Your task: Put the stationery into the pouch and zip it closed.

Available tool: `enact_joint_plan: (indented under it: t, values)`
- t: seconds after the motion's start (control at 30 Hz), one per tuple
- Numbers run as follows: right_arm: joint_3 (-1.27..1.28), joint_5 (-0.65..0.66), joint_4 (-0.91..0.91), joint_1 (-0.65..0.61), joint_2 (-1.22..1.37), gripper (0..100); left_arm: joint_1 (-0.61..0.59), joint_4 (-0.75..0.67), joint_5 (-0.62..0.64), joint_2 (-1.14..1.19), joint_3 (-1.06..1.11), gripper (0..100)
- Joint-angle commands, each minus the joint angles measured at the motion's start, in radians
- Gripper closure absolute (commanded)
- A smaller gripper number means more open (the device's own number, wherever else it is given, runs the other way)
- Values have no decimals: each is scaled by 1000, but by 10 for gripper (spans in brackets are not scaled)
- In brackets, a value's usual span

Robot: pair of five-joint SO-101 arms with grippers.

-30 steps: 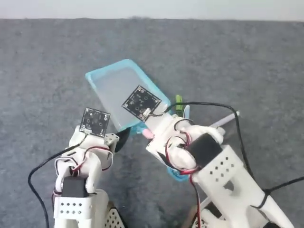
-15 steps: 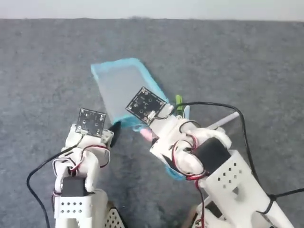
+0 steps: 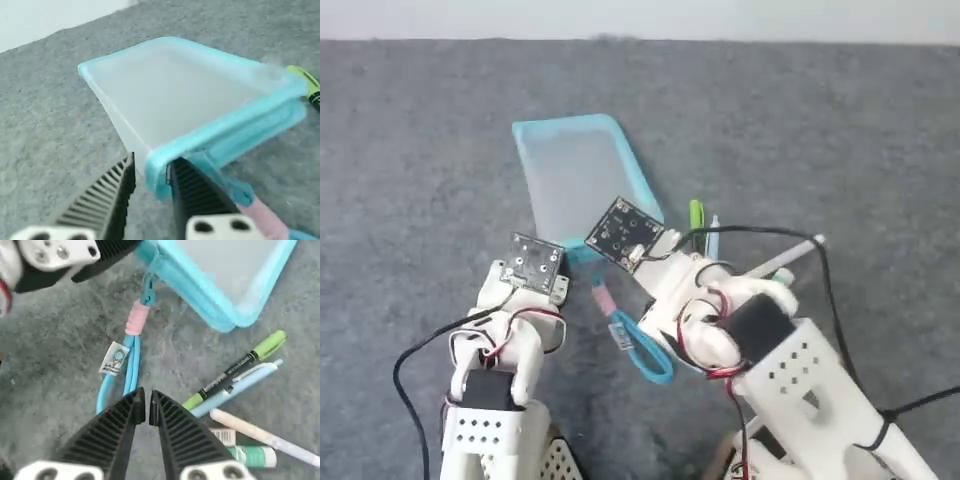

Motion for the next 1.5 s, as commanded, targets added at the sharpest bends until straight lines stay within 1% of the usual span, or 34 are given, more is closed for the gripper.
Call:
enact_joint_plan:
  t: [0.0,0.1,0.13,0.23,0.3,0.4,0.53,0.6,0.77,0.8,0.87,0.93,1.0,1.07,1.17,1.27,1.37,1.47]
  values:
    - [109,-52,-217,-18,-25,990,5,57,38,-15,-93,926]
    - [192,-115,-363,-68,-25,986,6,112,71,-15,-143,942]
    - [213,-129,-395,-91,-25,970,6,120,74,-15,-150,943]
    - [265,-170,-472,-165,-25,873,6,123,74,-15,-162,945]
    - [279,-199,-499,-199,-25,805,6,152,74,-15,-193,945]
    - [281,-207,-518,-211,-24,736,6,196,75,-15,-239,945]
    - [293,-212,-552,-214,-24,749,6,227,71,-9,-278,945]
    - [313,-212,-591,-220,-24,768,6,256,68,-9,-306,945]
    - [374,-207,-696,-237,-24,813,23,270,41,-8,-344,945]
    - [377,-204,-694,-232,-24,818,29,287,37,-8,-352,945]
    - [377,-199,-645,-223,-24,823,21,304,-18,-8,-351,939]
    - [374,-157,-575,-211,-24,822,-38,305,-44,-15,-328,899]
    - [371,-109,-526,-211,-24,822,-120,298,0,-15,-308,838]
    - [338,-98,-492,-214,-13,823,-203,281,34,-14,-298,804]
    - [222,-97,-427,-213,82,823,-350,252,55,-8,-295,819]
    - [97,-95,-386,-214,259,822,-486,249,54,-8,-297,824]
    - [-12,-92,-383,-216,441,818,-574,221,43,-8,-300,824]
    - [-109,-91,-381,-217,590,818,-632,183,9,-8,-298,825]
